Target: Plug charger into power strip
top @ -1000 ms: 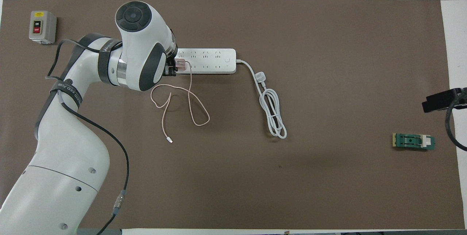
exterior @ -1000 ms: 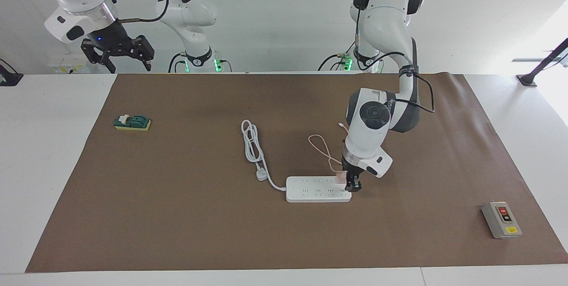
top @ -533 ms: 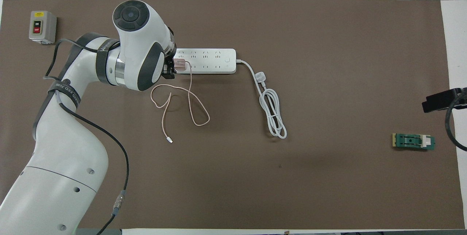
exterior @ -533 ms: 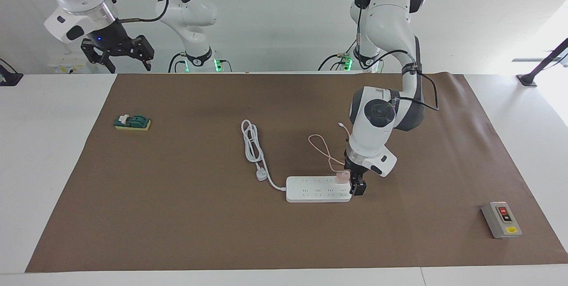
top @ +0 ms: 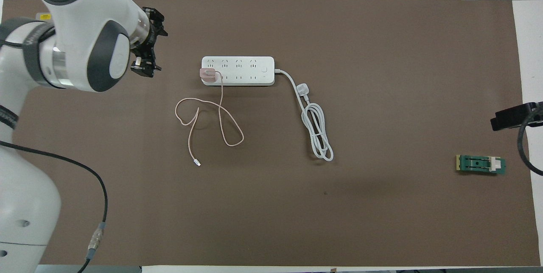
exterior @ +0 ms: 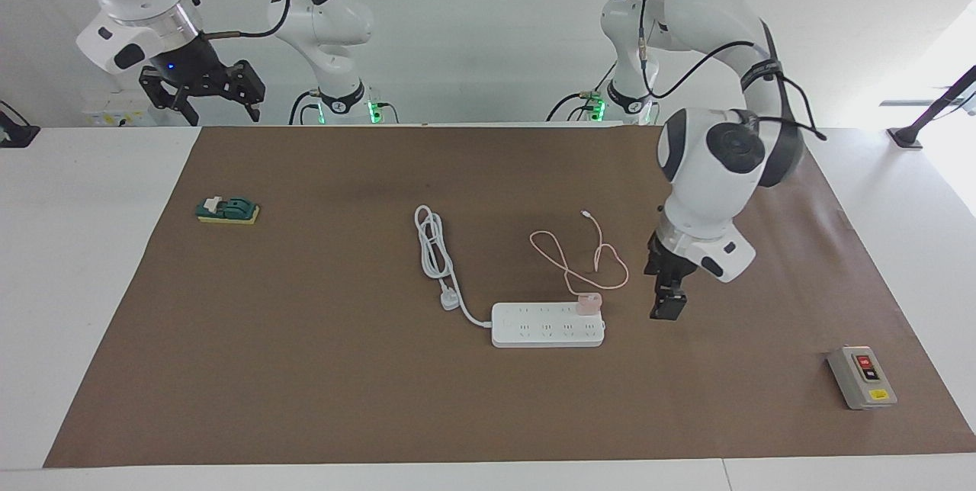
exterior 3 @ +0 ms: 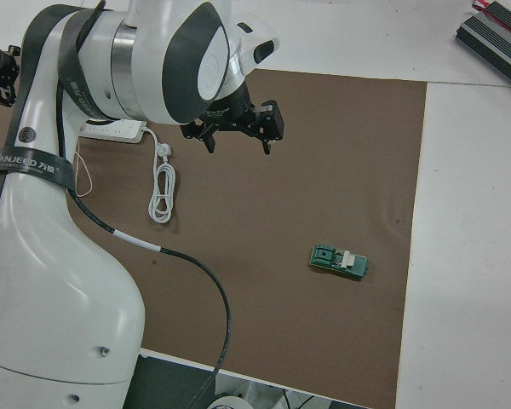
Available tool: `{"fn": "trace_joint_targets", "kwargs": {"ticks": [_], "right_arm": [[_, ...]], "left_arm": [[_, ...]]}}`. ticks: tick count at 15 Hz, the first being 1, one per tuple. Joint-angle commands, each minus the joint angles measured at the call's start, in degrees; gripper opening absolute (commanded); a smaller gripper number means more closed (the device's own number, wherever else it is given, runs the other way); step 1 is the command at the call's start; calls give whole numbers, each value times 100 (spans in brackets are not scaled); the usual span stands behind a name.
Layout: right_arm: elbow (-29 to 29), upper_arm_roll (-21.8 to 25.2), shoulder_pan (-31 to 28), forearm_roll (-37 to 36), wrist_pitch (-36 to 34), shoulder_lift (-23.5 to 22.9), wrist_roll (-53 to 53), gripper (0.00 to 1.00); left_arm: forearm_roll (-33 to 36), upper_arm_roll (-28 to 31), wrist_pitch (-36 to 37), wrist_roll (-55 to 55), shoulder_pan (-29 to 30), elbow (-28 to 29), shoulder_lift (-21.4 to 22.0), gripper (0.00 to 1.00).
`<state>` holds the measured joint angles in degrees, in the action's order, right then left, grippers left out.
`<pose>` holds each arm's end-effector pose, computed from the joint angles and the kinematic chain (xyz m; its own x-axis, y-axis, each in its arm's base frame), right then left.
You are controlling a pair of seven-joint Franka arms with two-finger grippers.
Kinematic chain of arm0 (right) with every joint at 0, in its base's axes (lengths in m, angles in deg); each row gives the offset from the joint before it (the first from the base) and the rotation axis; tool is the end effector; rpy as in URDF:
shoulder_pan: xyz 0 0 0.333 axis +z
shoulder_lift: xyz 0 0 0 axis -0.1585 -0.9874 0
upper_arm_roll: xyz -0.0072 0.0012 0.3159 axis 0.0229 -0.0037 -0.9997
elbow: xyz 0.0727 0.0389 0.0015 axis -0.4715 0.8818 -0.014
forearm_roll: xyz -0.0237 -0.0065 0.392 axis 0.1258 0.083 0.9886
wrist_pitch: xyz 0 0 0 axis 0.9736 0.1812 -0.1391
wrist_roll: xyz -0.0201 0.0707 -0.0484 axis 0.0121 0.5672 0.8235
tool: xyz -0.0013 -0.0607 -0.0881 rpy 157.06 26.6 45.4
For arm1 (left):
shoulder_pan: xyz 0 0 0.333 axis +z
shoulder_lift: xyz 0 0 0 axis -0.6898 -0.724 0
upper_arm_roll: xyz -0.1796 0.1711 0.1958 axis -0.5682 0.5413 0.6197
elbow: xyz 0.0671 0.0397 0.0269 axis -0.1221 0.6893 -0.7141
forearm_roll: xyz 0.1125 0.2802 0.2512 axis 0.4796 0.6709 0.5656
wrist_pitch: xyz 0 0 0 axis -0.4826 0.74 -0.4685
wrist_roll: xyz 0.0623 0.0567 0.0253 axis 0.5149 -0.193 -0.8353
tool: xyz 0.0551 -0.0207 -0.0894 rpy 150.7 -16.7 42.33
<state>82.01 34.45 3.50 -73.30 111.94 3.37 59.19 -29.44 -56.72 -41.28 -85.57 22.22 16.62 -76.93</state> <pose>0.5124 -0.0252 0.6423 0.9927 0.0732 -0.0959 0.0738 -0.9973 0.0026 0.6752 -0.1752 0.4630 0.2878 0.9577 0.0033 0.9538 -0.2870 0.0891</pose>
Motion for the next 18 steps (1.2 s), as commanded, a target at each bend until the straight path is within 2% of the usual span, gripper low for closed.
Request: {"fn": "trace_joint_targets", "kwargs": {"ticks": [1, 3, 6, 12, 15, 16, 18], "right_arm": [[-20, -44, -88, 95, -9, 5, -78, 100], [-20, -44, -88, 95, -9, 5, -87, 100], [-20, -44, -88, 95, -9, 5, -87, 100], [-20, -44, -123, 95, -9, 5, -69, 100], [-20, -44, -123, 95, -9, 5, -78, 100], [-20, -44, -123, 95, -9, 5, -78, 100], [-20, -44, -123, 95, -9, 5, -78, 100]], "left_arm": [[47, -41, 571, 1463, 424, -133, 315, 93], [47, -41, 747, 2834, 793, -133, 571, 93], [47, -41, 949, 4155, 1145, -125, 764, 93], [47, -24, 2020, 6607, 1735, -133, 1475, 93], [56, -102, 2234, 6629, 1700, -291, 1547, 96], [143, -138, 2173, 6646, 1674, -266, 1617, 100], [196, -138, 2242, 6733, 1656, -64, 1792, 100]]}}
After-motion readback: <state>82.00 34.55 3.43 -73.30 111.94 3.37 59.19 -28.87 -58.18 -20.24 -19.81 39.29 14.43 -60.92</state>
